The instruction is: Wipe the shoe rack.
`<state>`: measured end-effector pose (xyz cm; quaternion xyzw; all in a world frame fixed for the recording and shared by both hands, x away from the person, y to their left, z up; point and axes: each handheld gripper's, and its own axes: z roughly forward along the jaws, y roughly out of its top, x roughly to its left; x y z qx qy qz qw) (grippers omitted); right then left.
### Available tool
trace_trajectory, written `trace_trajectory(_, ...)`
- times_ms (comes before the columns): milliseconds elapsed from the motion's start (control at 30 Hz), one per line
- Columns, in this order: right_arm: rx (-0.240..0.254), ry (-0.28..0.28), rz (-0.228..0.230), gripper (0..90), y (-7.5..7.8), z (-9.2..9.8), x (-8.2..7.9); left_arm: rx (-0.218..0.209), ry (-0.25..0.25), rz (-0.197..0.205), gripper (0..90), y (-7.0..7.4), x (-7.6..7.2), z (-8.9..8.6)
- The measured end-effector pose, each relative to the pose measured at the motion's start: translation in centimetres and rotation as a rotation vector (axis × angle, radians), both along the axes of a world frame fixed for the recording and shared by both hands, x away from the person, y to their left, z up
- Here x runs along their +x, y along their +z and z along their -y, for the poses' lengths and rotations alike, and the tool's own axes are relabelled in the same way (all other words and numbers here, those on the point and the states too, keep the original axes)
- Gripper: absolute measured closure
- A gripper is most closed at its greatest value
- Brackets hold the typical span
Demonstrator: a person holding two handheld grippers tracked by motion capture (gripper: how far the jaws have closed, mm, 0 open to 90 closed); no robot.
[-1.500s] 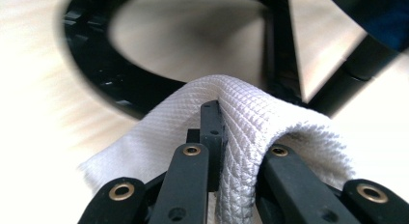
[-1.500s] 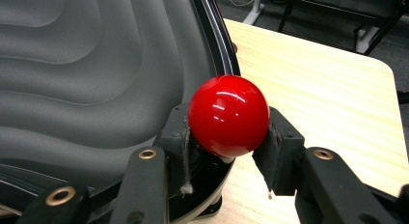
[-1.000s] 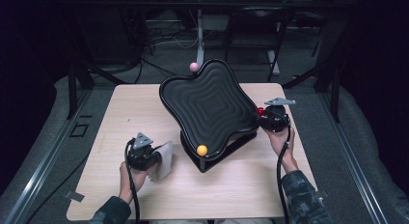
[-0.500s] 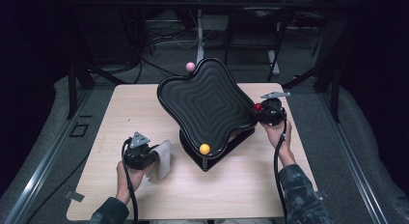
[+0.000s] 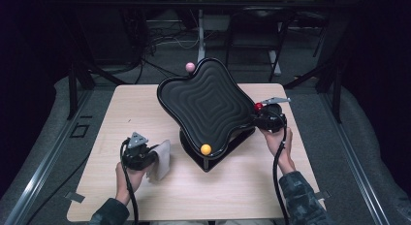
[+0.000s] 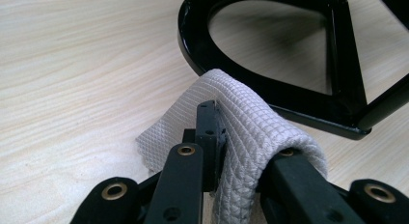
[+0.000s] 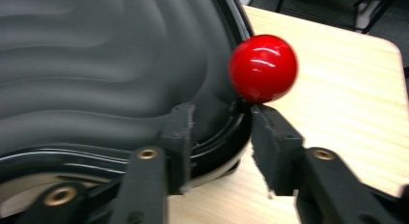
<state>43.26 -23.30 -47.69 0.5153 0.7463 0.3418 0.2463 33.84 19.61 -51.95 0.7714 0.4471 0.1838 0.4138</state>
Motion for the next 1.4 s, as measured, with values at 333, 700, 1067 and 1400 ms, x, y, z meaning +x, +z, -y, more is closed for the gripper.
trace_trajectory(333,-0.014,-0.021,0.024,68.7,-0.5,0.2,1.7,0.007,-0.003,-0.006,82.4,-0.1,-0.1,0.3)
trace_trajectory(700,-0.026,0.015,0.005,50.3,0.1,0.0,3.2,0.011,-0.012,-0.005,82.3,-0.2,0.0,0.6)
trace_trajectory(1067,0.097,0.202,0.033,40.0,2.0,-1.8,-4.7,0.022,-0.009,0.006,81.6,0.0,0.0,0.8)
trace_trajectory(1400,0.148,0.401,0.033,39.3,2.7,-7.1,-9.3,0.022,0.0,0.005,81.6,-0.1,0.3,0.5)
